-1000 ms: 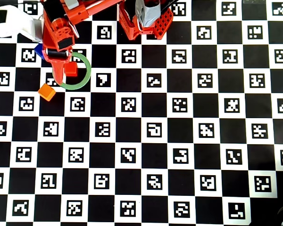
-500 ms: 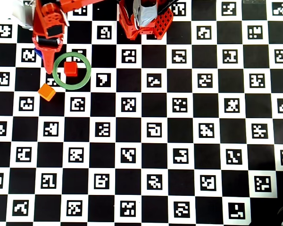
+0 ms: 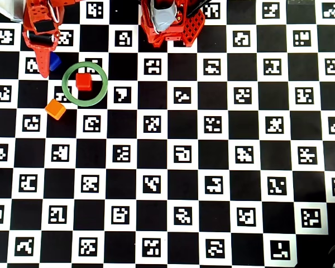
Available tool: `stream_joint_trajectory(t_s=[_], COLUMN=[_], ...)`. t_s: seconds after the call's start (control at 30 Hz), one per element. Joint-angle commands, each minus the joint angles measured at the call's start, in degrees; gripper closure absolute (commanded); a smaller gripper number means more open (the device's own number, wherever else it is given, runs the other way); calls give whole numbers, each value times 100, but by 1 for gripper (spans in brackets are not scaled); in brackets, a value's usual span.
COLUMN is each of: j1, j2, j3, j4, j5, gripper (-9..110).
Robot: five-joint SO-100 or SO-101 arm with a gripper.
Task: Grab the red cube then put it in the green circle then put the blue cube on top and finally the orange cube on top
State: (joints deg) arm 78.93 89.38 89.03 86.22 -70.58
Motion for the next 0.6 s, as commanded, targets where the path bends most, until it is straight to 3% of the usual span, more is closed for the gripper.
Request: stream_joint_trajectory(t_s=[0.0,0.57], j1=[97,343], j2=[70,-281], j3=[-404,316], j4=[-105,-976], j5=[26,-141], gripper=[52,52])
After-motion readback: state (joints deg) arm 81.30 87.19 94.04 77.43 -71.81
